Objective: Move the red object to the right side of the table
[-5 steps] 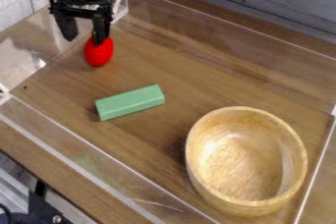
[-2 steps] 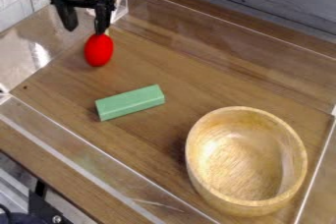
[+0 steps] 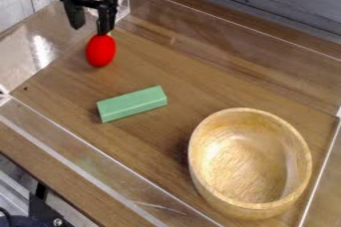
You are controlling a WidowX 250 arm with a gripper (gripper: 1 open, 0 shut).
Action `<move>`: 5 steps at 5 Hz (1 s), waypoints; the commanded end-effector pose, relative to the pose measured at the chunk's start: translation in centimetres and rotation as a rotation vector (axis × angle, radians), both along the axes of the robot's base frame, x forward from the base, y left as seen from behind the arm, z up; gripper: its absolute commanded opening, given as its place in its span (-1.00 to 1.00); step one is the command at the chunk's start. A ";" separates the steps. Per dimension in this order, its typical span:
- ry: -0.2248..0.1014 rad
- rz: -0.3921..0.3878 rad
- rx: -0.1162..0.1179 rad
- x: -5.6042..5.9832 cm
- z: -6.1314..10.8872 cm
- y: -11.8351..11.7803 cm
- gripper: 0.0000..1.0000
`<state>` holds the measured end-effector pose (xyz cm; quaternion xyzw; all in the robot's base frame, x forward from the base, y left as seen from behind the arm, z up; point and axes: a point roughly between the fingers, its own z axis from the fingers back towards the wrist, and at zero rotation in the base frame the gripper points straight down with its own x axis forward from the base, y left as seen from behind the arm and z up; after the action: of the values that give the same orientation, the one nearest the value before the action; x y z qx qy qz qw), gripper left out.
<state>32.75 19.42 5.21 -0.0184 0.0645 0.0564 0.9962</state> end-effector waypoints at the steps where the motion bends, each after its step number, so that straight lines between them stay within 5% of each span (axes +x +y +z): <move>1: -0.038 -0.067 0.012 1.5 1.2 0.5 1.00; 4: -0.018 0.081 -0.069 1.6 0.2 0.6 1.00; 5: -0.002 0.091 -0.067 1.2 -0.2 0.5 -1.00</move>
<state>33.66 19.38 3.33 -0.0668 0.0859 0.0978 0.9892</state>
